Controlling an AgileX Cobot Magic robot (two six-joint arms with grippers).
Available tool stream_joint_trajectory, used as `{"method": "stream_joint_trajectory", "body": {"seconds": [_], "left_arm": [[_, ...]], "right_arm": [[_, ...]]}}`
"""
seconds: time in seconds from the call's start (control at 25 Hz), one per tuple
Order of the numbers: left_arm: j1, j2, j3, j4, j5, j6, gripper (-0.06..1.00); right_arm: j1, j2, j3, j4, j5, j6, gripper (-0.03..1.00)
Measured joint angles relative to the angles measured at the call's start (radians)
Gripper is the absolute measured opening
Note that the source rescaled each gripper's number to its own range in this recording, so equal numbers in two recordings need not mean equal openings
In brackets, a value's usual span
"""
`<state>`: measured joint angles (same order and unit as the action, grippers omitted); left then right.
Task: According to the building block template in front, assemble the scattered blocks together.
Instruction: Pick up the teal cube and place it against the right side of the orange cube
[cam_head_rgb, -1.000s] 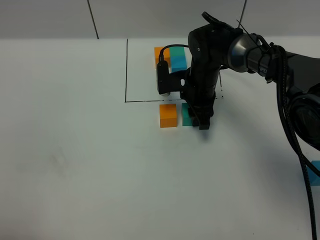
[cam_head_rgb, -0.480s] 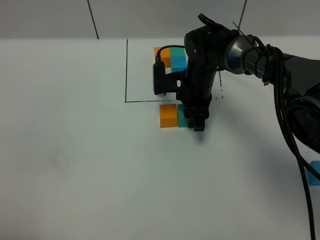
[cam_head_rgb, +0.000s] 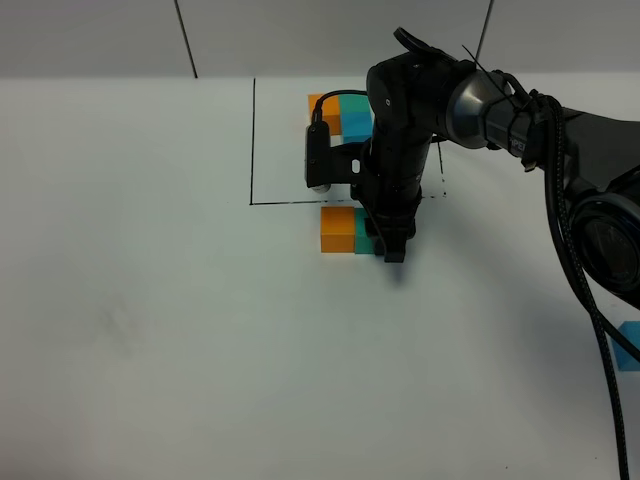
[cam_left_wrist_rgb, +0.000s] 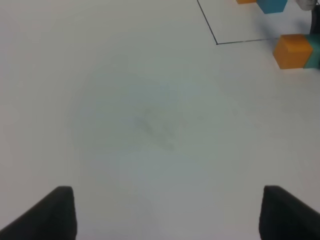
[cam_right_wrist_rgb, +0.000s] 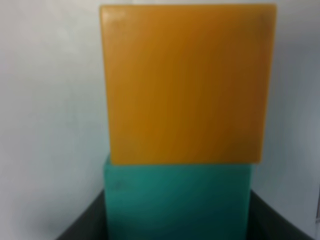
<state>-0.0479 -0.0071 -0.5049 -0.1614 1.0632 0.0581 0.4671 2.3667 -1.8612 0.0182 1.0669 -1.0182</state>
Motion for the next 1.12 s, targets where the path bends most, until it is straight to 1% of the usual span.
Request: {"method": "stream_joint_trajectory", "body": {"seconds": [0.88,0.92,0.96,1.04,1.12], "left_arm": [[0.0,0.0,0.0,0.0,0.0,0.0,0.61],[0.0,0.0,0.0,0.0,0.0,0.0,0.61],[0.0,0.0,0.0,0.0,0.0,0.0,0.61],[0.0,0.0,0.0,0.0,0.0,0.0,0.61],[0.0,0.0,0.0,0.0,0.0,0.0,0.61]], "right_arm": [[0.0,0.003,0.0,-0.004,-0.002,0.004,0.0],[0.0,0.003,0.0,-0.004,-0.003,0.004,0.02],[0.0,0.005,0.0,-0.003,-0.005,0.004,0.07],[0.002,0.011,0.0,-0.002,-0.005,0.014,0.25],[0.002,0.007,0.001,-0.002,-0.004,0.04,0.5]]}}
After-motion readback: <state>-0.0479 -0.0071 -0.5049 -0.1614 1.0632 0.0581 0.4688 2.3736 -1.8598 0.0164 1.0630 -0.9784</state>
